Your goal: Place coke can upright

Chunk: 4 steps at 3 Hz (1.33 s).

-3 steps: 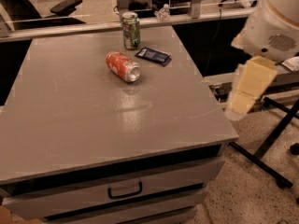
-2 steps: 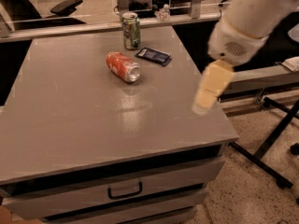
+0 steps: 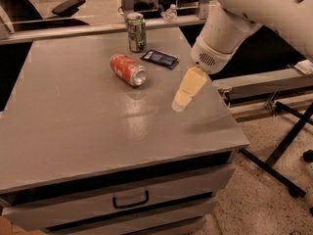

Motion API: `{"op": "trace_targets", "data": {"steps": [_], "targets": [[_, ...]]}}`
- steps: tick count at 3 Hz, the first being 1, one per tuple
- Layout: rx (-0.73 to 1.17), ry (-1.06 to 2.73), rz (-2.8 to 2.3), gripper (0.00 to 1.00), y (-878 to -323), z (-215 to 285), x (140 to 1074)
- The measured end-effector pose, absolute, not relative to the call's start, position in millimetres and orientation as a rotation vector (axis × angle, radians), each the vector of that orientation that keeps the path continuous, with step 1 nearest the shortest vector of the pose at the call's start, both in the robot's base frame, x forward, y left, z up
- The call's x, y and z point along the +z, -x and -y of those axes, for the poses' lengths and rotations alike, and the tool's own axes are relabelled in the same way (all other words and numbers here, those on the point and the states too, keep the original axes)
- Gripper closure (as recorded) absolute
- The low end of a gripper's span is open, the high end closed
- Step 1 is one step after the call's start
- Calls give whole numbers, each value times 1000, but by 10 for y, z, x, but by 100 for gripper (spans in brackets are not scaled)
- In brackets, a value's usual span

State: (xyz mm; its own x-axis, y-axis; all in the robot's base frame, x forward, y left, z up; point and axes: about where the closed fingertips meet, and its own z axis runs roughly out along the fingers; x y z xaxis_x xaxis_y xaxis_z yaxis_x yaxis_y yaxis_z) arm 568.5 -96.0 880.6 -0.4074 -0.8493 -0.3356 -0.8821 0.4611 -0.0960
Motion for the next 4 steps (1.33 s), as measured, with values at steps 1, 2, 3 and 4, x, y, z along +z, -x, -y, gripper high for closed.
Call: {"op": "trace_targets", "data": {"steps": [1,2,3,4], "targets": [[137,1468,-2379,0,-5685,959,8805],[151,1455,-2368,0,-5692,757,9003],[140,1429,-2395,0,-5710,335,9305],[115,1360,-2489,0,-5808,9,9286]]}}
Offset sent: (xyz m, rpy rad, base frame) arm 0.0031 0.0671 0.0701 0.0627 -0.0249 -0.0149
